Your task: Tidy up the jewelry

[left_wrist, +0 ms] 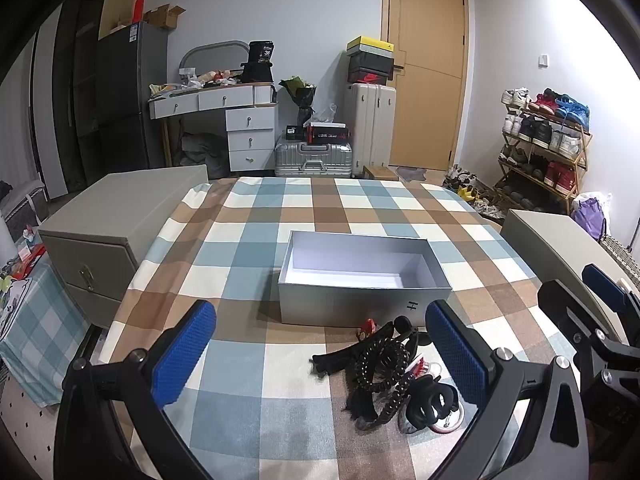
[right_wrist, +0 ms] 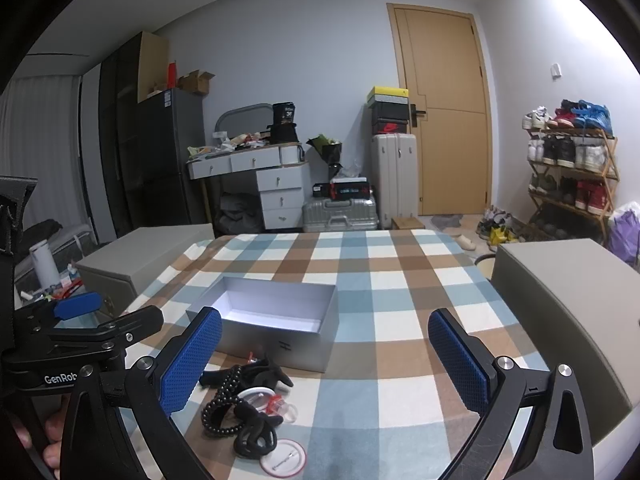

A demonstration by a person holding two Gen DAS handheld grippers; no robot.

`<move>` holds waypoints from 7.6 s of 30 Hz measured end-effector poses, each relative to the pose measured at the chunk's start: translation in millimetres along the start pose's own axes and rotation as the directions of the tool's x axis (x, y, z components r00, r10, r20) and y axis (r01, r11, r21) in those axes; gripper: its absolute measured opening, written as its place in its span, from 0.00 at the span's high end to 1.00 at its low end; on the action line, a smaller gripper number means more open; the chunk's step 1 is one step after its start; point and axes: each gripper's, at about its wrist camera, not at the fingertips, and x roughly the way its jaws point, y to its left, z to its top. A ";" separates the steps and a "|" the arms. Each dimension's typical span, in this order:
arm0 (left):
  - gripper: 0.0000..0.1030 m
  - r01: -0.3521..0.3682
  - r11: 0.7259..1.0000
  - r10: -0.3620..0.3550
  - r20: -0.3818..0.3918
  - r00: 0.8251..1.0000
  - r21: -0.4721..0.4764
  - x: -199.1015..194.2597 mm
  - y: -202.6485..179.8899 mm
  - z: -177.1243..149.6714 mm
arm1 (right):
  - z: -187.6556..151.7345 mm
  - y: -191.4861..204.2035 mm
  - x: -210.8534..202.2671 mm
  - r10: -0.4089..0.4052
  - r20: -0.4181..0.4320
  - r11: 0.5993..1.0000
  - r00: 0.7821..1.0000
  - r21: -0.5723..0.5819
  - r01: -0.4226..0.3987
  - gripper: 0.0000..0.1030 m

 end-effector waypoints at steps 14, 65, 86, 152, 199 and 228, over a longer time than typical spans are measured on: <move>0.01 0.006 1.000 -0.006 -0.007 1.000 -0.006 1.5 1.6 -0.5 | -1.6 -0.8 0.8 0.001 -0.004 1.000 1.000 0.002 -0.001 0.00; 0.01 0.036 0.997 -0.045 -0.115 0.992 -0.075 29.6 47.7 -38.8 | -94.8 36.3 64.9 0.242 -0.385 0.952 0.891 -0.084 -0.295 0.61; 0.01 0.134 0.989 -0.142 -0.180 0.973 -0.059 30.9 32.5 -42.8 | -84.2 -0.6 43.0 0.388 -0.275 0.921 0.880 0.132 -0.366 0.62; 0.95 0.243 0.966 -0.225 -0.173 0.959 0.090 23.0 20.5 -23.6 | -51.6 4.3 37.7 0.432 -0.186 0.901 0.882 0.129 -0.414 0.62; 0.90 0.291 0.956 -0.287 -0.316 0.904 -0.036 134.8 18.4 39.0 | 16.6 -3.0 185.2 0.397 -0.350 0.918 0.849 0.177 -0.356 0.59; 0.15 0.158 0.986 -0.161 -0.071 0.984 -0.048 46.7 13.1 2.0 | -9.3 -27.6 33.1 0.268 -0.150 0.962 0.952 0.089 -0.257 0.04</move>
